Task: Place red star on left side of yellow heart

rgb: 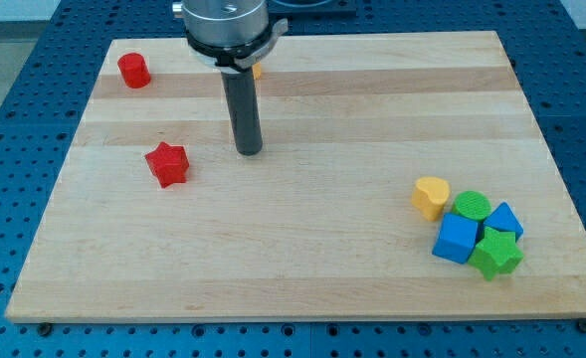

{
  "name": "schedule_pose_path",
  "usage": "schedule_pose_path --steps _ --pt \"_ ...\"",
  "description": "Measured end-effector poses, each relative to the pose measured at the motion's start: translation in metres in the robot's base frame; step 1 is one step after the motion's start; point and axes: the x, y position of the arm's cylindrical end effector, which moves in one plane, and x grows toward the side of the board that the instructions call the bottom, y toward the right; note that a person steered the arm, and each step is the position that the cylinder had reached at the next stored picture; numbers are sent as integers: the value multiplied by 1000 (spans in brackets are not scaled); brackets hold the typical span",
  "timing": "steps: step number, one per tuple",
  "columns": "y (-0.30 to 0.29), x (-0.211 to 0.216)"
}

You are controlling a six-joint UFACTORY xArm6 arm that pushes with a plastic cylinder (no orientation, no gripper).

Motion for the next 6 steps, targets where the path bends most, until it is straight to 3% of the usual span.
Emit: schedule_pose_path --steps 1,2,4,6 --pt "-3 -14" --pt "-63 -41" --pt "-109 -32" --pt "-119 -31"
